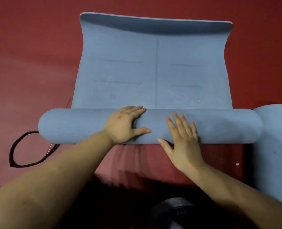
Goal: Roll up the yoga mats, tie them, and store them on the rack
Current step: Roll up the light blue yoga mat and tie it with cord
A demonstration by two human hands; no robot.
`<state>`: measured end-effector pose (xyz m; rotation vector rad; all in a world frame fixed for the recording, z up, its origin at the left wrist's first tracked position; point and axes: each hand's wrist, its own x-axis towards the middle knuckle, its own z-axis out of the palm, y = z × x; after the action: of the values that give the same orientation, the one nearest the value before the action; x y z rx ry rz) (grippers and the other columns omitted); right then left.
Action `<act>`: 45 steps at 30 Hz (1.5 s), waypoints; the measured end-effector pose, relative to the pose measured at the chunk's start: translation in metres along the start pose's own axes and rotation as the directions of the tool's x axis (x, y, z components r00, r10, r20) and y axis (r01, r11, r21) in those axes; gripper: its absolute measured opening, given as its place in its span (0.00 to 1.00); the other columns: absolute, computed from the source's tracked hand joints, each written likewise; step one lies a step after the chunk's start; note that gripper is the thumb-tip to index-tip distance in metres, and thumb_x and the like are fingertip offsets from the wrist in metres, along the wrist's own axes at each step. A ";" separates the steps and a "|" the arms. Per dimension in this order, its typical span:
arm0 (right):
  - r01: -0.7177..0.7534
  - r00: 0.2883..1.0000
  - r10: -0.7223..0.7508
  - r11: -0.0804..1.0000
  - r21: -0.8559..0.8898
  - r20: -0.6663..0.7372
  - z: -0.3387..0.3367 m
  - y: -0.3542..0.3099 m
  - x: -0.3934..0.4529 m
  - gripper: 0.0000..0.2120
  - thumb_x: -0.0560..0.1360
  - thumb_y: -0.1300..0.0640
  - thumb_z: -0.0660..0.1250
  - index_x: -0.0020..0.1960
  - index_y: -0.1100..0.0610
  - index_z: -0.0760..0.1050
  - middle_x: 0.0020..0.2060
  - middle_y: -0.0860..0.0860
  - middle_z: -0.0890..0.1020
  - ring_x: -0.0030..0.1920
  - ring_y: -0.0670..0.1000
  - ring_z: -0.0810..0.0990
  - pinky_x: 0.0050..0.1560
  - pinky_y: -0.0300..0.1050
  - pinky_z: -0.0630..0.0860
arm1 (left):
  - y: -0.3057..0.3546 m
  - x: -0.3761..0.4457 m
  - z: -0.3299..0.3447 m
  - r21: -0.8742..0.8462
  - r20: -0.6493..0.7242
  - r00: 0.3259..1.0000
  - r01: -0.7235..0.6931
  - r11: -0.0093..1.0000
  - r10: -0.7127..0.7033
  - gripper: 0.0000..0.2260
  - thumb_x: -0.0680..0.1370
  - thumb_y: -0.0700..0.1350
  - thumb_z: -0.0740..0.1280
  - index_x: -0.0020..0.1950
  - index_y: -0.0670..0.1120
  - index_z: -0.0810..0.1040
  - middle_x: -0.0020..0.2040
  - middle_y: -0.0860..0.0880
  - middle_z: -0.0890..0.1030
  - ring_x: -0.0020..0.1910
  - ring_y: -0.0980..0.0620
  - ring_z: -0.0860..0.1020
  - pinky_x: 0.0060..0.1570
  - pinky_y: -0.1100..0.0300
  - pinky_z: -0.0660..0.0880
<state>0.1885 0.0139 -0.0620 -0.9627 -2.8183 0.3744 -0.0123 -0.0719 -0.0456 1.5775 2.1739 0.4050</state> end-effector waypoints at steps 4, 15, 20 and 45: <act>-0.074 0.983 0.076 0.997 -0.019 0.169 -0.010 0.007 0.061 0.32 0.76 0.37 0.54 0.74 0.53 0.63 0.73 0.52 0.65 0.74 0.53 0.60 0.72 0.50 0.44 | -0.005 0.039 -0.012 -0.011 0.020 0.998 0.064 0.998 -0.064 0.30 0.74 0.61 0.65 0.71 0.46 0.70 0.71 0.47 0.70 0.70 0.49 0.67 0.69 0.60 0.58; 0.037 0.999 -0.036 0.998 -0.055 0.033 0.003 0.016 0.045 0.38 0.69 0.36 0.57 0.72 0.59 0.65 0.71 0.57 0.68 0.72 0.57 0.64 0.72 0.53 0.50 | -0.003 0.042 -0.007 0.066 -0.051 0.998 0.034 0.997 -0.031 0.36 0.73 0.67 0.61 0.72 0.42 0.68 0.71 0.44 0.70 0.70 0.46 0.67 0.70 0.58 0.56; 0.060 0.991 -0.056 0.998 -0.029 0.120 -0.008 0.031 0.092 0.41 0.67 0.32 0.55 0.73 0.55 0.64 0.71 0.54 0.68 0.72 0.55 0.65 0.72 0.52 0.52 | -0.004 0.061 -0.015 0.068 -0.081 0.995 0.060 0.996 -0.054 0.30 0.76 0.59 0.63 0.73 0.43 0.66 0.72 0.44 0.67 0.72 0.47 0.64 0.70 0.59 0.55; 0.042 0.929 0.007 0.991 -0.123 0.370 -0.047 0.031 0.165 0.42 0.58 0.36 0.77 0.66 0.53 0.69 0.59 0.51 0.77 0.61 0.55 0.71 0.62 0.47 0.64 | 0.004 0.102 -0.043 0.385 0.135 0.982 0.071 0.920 -0.133 0.41 0.59 0.71 0.71 0.64 0.48 0.71 0.62 0.51 0.76 0.62 0.48 0.70 0.58 0.54 0.69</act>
<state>0.0872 0.1482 -0.0168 -0.9808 -3.2260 0.4143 -0.0574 0.0270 -0.0234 1.6109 2.2915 -0.1838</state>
